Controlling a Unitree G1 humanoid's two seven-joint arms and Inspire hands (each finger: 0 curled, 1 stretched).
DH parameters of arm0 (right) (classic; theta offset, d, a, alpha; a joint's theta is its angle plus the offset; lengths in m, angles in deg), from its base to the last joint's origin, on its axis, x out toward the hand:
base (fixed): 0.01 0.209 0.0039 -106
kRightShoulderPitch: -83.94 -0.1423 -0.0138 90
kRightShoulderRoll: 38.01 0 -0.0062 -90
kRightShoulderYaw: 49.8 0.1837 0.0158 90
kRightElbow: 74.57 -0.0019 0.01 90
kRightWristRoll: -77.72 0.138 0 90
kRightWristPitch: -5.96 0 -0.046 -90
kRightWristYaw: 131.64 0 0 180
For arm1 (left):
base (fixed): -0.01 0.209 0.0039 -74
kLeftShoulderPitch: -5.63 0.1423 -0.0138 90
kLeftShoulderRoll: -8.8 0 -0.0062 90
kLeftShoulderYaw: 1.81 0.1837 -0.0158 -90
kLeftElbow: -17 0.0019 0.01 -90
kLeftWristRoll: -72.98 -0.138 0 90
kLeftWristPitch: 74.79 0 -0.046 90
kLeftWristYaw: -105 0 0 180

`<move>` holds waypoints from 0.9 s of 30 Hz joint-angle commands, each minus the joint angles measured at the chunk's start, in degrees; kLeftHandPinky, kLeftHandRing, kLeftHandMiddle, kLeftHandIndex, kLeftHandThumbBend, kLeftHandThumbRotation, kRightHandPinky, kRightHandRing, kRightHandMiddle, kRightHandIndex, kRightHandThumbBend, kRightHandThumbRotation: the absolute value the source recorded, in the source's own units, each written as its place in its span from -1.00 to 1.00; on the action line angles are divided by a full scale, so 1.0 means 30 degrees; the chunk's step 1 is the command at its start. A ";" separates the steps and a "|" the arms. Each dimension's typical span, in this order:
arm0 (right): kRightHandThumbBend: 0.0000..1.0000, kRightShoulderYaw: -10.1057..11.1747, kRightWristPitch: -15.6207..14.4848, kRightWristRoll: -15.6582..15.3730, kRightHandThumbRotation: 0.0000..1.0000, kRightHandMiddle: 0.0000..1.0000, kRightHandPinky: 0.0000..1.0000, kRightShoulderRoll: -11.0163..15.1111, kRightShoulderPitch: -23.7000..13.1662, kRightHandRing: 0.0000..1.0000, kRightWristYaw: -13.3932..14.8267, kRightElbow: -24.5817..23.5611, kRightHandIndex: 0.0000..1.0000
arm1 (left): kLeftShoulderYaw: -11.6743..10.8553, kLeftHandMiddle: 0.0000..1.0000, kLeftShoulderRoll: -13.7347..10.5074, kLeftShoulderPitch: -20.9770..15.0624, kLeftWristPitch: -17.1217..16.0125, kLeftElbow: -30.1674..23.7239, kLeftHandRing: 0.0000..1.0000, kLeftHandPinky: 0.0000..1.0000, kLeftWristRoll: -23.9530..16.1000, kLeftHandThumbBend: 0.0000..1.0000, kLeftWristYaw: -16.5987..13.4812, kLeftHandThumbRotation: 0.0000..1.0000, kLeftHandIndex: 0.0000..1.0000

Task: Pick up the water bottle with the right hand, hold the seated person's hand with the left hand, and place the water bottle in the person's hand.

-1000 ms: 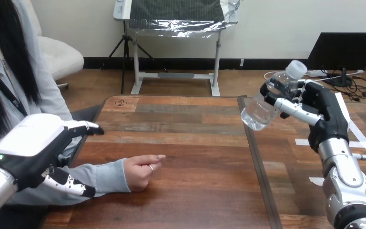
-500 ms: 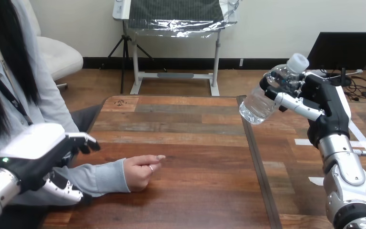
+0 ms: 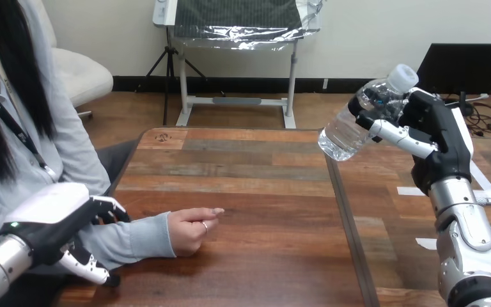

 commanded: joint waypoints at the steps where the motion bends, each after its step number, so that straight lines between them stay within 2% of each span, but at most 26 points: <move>1: 0.48 0.0338 0.0877 0.0527 -1.00 -0.15 -0.40 -0.0119 -0.0625 -0.26 -0.0167 -0.1752 -0.14 | 0.0506 0.36 -0.0330 -0.1955 -0.0176 0.0724 0.28 0.18 0.0022 1.00 -0.0625 -0.49 0.40; 13: 0.46 0.0394 0.0754 0.1230 -1.00 -0.15 -0.41 -0.0363 0.0063 -0.26 -0.0913 -0.3311 -0.14 | 0.1470 0.28 -0.0086 -0.2827 -0.0444 0.2638 0.21 0.13 0.0108 1.00 -0.0965 -0.48 0.33; 18: 0.45 0.0296 0.0855 0.1311 -1.00 -0.15 -0.42 -0.0459 0.0356 -0.27 -0.1011 -0.3874 -0.14 | 0.1882 0.25 0.0080 -0.3220 -0.0714 0.3631 0.17 0.10 0.0000 1.00 -0.1475 -0.45 0.29; 27: 0.43 0.0241 0.0648 0.1642 -1.00 -0.16 -0.42 -0.0636 0.0898 -0.28 -0.1605 -0.4871 -0.14 | 0.2451 0.21 0.0241 -0.3540 -0.0732 0.4336 0.14 0.09 0.0135 1.00 -0.1541 -0.42 0.25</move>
